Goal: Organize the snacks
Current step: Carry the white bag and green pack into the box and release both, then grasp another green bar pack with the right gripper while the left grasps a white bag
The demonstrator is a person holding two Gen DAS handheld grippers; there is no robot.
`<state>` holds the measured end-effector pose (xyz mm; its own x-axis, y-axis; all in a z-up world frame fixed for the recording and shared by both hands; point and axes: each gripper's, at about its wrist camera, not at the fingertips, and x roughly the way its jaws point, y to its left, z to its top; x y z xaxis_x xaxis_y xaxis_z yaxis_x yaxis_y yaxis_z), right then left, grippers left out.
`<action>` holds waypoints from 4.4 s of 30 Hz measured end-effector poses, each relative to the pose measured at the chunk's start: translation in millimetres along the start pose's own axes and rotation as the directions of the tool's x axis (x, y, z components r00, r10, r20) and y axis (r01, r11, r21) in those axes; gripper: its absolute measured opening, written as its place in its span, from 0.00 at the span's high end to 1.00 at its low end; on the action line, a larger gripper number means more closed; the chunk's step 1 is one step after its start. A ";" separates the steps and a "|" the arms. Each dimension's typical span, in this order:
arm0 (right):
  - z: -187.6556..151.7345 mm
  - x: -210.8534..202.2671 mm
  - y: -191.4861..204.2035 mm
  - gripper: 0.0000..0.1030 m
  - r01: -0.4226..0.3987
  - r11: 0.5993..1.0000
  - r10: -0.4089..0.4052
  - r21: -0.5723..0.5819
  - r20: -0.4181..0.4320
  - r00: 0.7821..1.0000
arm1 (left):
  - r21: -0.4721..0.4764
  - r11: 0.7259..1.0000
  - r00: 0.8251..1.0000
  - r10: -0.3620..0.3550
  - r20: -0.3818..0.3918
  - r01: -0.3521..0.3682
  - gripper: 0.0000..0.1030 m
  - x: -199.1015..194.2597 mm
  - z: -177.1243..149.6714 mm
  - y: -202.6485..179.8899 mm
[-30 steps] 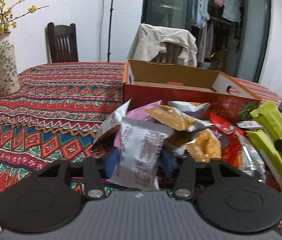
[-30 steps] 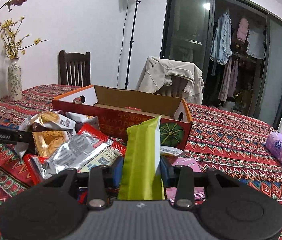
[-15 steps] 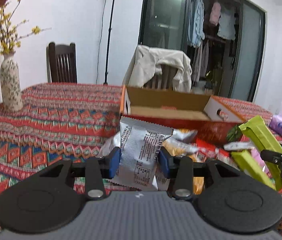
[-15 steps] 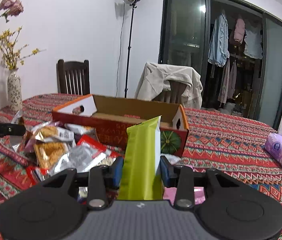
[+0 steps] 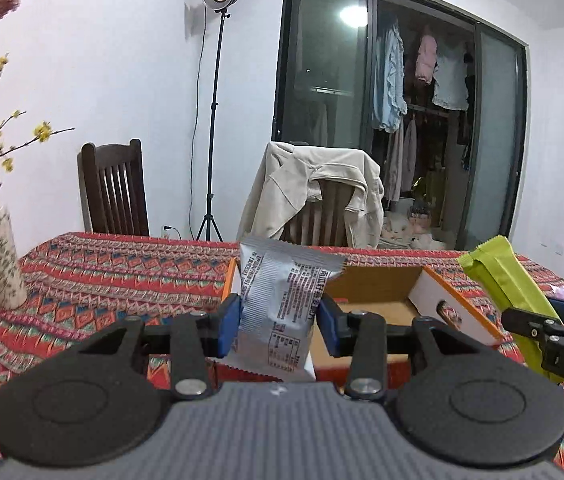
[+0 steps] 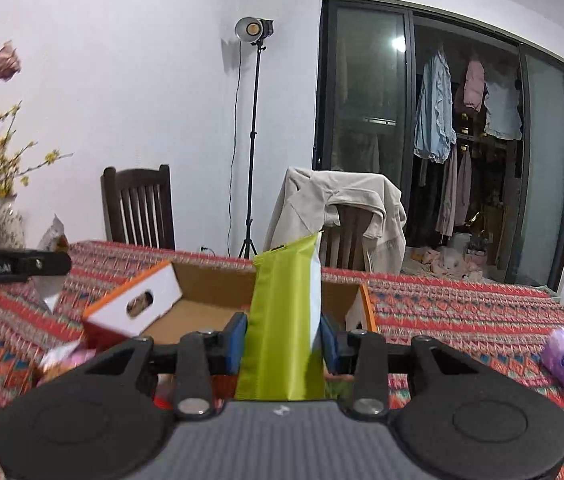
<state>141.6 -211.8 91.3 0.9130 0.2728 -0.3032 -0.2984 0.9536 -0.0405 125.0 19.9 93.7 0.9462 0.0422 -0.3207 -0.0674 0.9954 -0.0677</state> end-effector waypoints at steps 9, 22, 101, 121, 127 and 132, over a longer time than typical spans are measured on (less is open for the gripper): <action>35.9 60.7 -9.5 0.64 0.030 0.999 -0.032 0.045 0.048 0.998 | -0.050 0.998 0.999 0.034 -0.019 -0.035 0.59 67.9 30.4 -13.2; -1.0 139.6 -37.1 0.64 0.067 0.992 -0.060 0.103 -0.071 0.996 | -0.066 0.991 0.990 0.112 -0.089 -0.118 0.59 131.3 10.1 3.3; -98.2 -8.8 -7.5 0.42 -0.031 0.999 0.042 0.039 -0.328 0.944 | -0.126 0.987 0.981 0.072 -0.179 -0.095 0.00 -33.6 -89.8 49.7; -87.1 -20.8 -8.5 0.66 -0.025 0.998 0.041 0.065 -0.246 0.968 | -0.128 0.982 0.976 0.111 -0.187 -0.137 0.00 -29.1 -76.6 63.1; -68.6 -12.5 -13.2 0.66 -0.006 0.998 0.017 0.057 -0.188 0.982 | -0.121 0.977 0.965 0.148 -0.217 -0.177 0.00 -2.0 -57.4 75.6; -52.5 6.9 -17.4 0.66 0.019 0.999 -0.013 0.045 -0.143 0.990 | -0.162 0.966 0.945 0.146 -0.293 -0.199 0.00 29.6 -55.1 87.9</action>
<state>138.5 -233.2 39.9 0.8677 0.2398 -0.4354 -0.2681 0.9634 -0.0036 129.6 103.9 26.2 0.7915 0.1598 -0.5898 -0.3050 0.9397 -0.1547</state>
